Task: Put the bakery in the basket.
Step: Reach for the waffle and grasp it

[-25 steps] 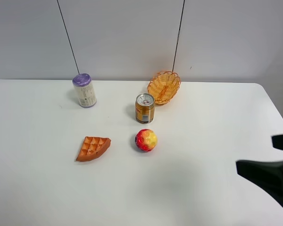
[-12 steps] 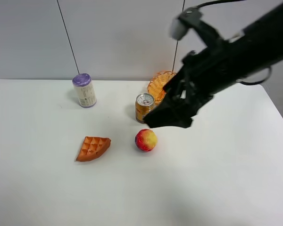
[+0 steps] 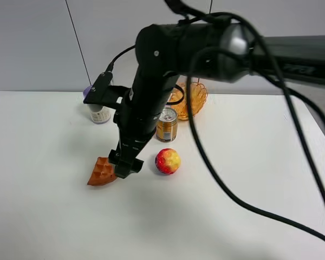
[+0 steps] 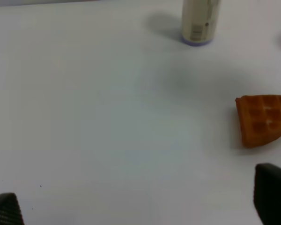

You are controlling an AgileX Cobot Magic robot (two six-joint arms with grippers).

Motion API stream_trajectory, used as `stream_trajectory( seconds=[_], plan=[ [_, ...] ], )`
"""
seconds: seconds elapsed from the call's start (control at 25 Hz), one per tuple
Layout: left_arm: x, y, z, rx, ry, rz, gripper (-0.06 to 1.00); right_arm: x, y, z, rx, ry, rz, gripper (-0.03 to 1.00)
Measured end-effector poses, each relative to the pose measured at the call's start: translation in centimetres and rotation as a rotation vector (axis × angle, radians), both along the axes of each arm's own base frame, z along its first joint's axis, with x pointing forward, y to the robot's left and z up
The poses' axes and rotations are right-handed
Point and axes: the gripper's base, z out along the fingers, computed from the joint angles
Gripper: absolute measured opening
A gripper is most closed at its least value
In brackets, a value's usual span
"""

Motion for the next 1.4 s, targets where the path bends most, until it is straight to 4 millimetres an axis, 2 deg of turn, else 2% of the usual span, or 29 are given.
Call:
stream_trajectory(
  seconds=[0.24,0.4,0.56,0.68,0.88,1.12,1.24,1.32,1.4],
  plan=[
    [0.0,0.0,0.0,0.0,0.0,0.0,0.99,2.6,3.3,-3.0,-0.023,-0.017,0.033,0.99],
    [0.0,0.0,0.0,0.0,0.0,0.0,0.99,3.7,4.6,-5.2,-0.034,-0.008,0.036,0.99],
    [0.0,0.0,0.0,0.0,0.0,0.0,0.99,4.2,5.2,-8.4,-0.067,0.014,0.047,0.99],
    [0.0,0.0,0.0,0.0,0.0,0.0,0.99,4.4,5.6,-10.0,-0.065,-0.001,0.062,0.99],
    [0.0,0.0,0.0,0.0,0.0,0.0,0.99,4.7,6.0,-11.1,-0.05,-0.023,0.07,0.99],
    [0.0,0.0,0.0,0.0,0.0,0.0,0.99,4.8,6.1,-13.7,-0.073,-0.01,0.076,0.99],
    [0.0,0.0,0.0,0.0,0.0,0.0,0.99,4.9,6.2,-14.1,-0.069,-0.015,0.073,0.99],
    [0.0,0.0,0.0,0.0,0.0,0.0,0.99,5.0,6.2,-14.2,-0.068,-0.019,0.075,0.91],
    [0.0,0.0,0.0,0.0,0.0,0.0,0.99,4.9,6.2,-14.2,-0.069,-0.016,0.075,0.72]
  ],
)
